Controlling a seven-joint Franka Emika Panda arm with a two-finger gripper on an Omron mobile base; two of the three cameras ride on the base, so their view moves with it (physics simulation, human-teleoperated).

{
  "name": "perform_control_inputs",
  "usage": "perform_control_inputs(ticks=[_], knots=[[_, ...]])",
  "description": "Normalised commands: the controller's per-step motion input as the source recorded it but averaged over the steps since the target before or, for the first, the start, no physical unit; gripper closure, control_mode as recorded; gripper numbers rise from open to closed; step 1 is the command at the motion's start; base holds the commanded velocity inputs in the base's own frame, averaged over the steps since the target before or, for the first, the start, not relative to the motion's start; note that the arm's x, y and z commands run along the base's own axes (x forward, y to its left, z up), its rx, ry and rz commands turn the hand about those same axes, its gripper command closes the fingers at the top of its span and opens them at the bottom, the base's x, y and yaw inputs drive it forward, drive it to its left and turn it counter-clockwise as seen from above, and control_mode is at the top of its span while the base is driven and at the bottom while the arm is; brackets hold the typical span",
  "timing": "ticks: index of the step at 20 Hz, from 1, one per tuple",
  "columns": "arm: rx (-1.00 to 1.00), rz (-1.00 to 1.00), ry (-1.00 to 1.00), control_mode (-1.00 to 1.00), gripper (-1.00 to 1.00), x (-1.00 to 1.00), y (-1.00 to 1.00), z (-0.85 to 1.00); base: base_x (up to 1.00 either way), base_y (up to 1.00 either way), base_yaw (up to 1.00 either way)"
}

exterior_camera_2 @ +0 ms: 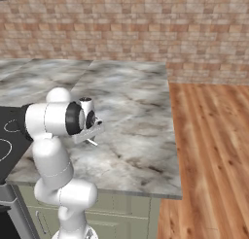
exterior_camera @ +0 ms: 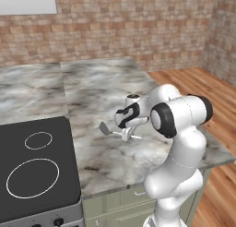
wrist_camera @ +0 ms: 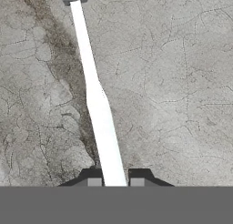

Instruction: Put the squash and lemon wedge in the pot. Retrieve the spatula and lightly stir the vegetables in the pot.

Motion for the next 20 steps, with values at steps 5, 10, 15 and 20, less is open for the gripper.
perform_control_inputs(ticks=[5, 10, 15, 20], knots=[[0.01, 0.00, -0.06, -1.00, 1.00, -0.33, 0.00, 0.77, 0.00, 0.00, 0.00], [0.08, 0.00, -0.01, -1.00, 1.00, -0.44, 0.00, 1.00, 0.00, 0.00, 0.00], [0.11, 0.00, 0.11, -1.00, 1.00, -0.58, 0.00, 1.00, 0.00, 0.00, 0.00], [0.03, 0.04, 0.06, -1.00, 1.00, -0.81, 0.00, 0.98, 0.00, 0.00, 0.00]])
